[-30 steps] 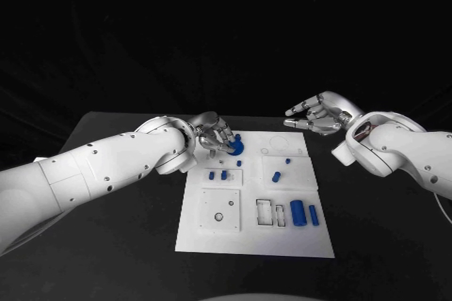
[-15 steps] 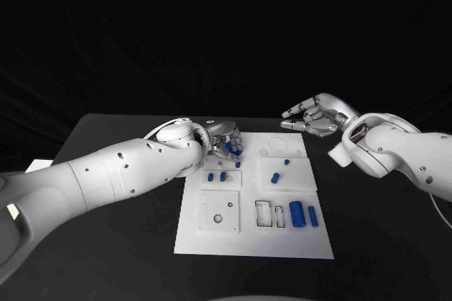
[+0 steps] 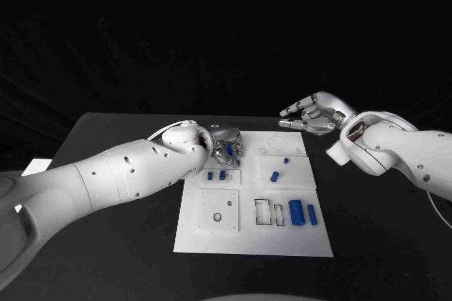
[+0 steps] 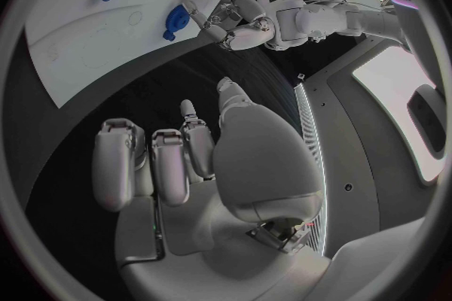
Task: Assemble the parts on the task board
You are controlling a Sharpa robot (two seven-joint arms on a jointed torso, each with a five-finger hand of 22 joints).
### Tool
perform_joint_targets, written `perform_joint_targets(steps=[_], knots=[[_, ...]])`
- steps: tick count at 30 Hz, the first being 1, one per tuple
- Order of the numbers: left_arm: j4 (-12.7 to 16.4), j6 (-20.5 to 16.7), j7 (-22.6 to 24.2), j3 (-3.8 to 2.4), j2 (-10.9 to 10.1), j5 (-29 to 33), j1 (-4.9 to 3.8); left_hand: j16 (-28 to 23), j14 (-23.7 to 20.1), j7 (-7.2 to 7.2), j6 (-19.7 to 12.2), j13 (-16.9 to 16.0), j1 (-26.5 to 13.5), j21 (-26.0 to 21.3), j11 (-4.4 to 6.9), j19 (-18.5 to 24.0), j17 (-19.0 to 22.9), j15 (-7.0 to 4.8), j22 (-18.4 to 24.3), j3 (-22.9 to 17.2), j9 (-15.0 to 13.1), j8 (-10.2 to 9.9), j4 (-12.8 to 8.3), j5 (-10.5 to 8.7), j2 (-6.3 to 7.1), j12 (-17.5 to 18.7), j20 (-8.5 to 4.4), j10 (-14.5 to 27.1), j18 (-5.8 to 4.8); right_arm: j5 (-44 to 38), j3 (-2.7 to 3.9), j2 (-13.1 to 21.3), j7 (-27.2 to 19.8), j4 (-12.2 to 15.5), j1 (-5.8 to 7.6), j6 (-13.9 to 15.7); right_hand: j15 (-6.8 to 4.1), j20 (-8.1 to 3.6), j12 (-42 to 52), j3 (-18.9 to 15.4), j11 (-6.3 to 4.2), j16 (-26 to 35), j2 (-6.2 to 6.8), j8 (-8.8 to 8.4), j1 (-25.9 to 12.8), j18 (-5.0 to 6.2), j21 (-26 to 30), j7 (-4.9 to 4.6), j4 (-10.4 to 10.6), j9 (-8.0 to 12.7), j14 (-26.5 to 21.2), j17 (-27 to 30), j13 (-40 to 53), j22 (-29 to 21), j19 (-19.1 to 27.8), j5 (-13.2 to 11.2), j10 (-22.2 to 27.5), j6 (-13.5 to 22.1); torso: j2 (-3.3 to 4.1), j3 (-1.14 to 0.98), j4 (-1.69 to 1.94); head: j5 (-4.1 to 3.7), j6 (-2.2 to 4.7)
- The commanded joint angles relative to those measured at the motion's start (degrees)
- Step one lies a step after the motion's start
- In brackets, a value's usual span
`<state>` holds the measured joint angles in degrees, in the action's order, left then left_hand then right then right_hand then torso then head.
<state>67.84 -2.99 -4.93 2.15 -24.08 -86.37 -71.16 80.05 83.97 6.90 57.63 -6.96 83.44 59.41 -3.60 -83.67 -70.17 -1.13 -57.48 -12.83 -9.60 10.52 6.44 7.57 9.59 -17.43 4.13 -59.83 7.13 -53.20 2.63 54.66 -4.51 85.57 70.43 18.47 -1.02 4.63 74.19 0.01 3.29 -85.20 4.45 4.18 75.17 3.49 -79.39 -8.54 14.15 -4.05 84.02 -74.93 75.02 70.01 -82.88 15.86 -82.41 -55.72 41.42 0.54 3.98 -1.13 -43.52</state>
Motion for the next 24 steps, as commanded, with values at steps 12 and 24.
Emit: perform_joint_targets(steps=[12,24], knots=[[-0.4,2.0,0.1,-0.01,0.7,-1.2,0.7,-0.1,2.5,-0.38,2.9,2.1,1.0,1.6,0.38,-0.8,0.6,-0.77,-1.8,-5.2,1.0,-1.4,-0.9,-2.0,-1.85,2.6,-0.36,-4.0,-0.72,-0.1,0.0,-0.1,-0.5,0.0,-0.05,-0.9,-0.19,-0.05,-0.2,-0.4,-0.03,0.3,-0.32,0.23,-0.2,0.56,0.2,0.23,-0.1,-0.1,4.0,-6.1,4.2,0.1,0.4,0.1,0.5,0.2,-0.04,-0.03,0.03,-0.2,-0.2],[-1.2,2.0,-0.2,-0.02,1.1,-1.2,1.1,0.2,2.5,-0.39,3.9,3.1,0.5,1.6,0.48,-0.8,0.9,-0.81,-2.1,-9.5,1.7,-2.5,-2.1,-2.68,-2.24,4.7,-0.49,-5.6,-0.73,-0.1,0.0,-0.1,-0.4,0.0,-0.04,-1.0,-0.2,-0.06,-0.1,-0.4,-0.04,0.2,-0.49,0.25,-0.1,0.55,0.1,0.24,-0.2,-0.1,4.0,-6.2,4.2,0.2,0.4,0.2,0.4,0.1,-0.06,-0.06,0.1,-0.24,-0.17]])
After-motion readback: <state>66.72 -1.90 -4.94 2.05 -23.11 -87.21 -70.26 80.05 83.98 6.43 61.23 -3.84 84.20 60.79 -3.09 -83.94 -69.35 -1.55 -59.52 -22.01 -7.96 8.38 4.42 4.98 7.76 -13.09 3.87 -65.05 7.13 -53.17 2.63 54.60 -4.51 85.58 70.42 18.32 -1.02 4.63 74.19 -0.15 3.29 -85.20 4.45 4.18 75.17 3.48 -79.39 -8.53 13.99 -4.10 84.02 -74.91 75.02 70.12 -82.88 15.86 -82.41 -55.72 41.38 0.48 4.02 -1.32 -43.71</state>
